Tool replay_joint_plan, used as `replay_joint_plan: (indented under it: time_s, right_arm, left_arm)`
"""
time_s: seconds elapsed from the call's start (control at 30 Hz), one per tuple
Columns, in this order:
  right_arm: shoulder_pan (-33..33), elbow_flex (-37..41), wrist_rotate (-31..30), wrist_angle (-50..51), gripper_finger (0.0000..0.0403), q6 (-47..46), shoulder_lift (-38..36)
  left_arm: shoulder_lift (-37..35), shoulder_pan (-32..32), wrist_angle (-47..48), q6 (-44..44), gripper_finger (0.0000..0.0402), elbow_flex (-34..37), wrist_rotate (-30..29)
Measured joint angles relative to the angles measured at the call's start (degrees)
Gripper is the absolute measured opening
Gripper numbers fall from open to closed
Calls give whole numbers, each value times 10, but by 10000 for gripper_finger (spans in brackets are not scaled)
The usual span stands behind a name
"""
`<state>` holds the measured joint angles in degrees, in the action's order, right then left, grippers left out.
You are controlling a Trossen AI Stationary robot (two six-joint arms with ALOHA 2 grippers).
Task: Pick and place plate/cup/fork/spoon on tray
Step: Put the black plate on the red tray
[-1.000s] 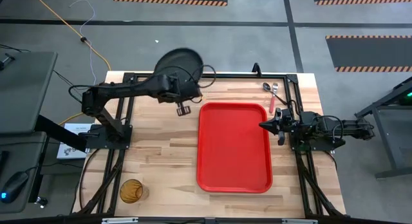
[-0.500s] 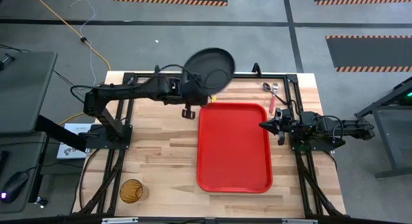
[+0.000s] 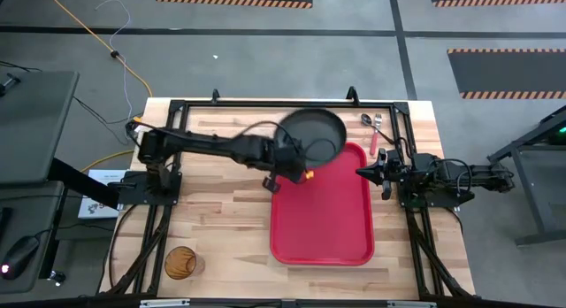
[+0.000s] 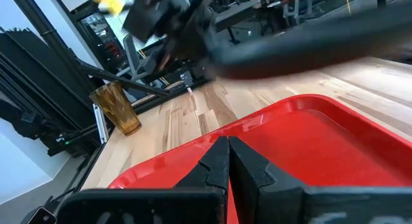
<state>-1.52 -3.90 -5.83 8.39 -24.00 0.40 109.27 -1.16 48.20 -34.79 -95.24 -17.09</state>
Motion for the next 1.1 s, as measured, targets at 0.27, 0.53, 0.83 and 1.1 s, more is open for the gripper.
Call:
replay_joint_plan:
  time_s: [0.27, 0.53, 0.83, 1.1]
  right_arm:
    - [0, 0, 0, 0, 0, 0, 0]
    - [0, 0, 0, 0, 0, 0, 0]
    - [0, 0, 0, 0, 0, 0, 0]
    - [0, 0, 0, 0, 0, 0, 0]
  left_arm:
    - [80, -47, -63, -17, 5, 0, 7]
    - [125, -75, -113, -19, 5, 0, 15]
    - [141, -70, -123, -17, 5, 0, 9]
    - [148, -63, -123, -18, 5, 0, 48]
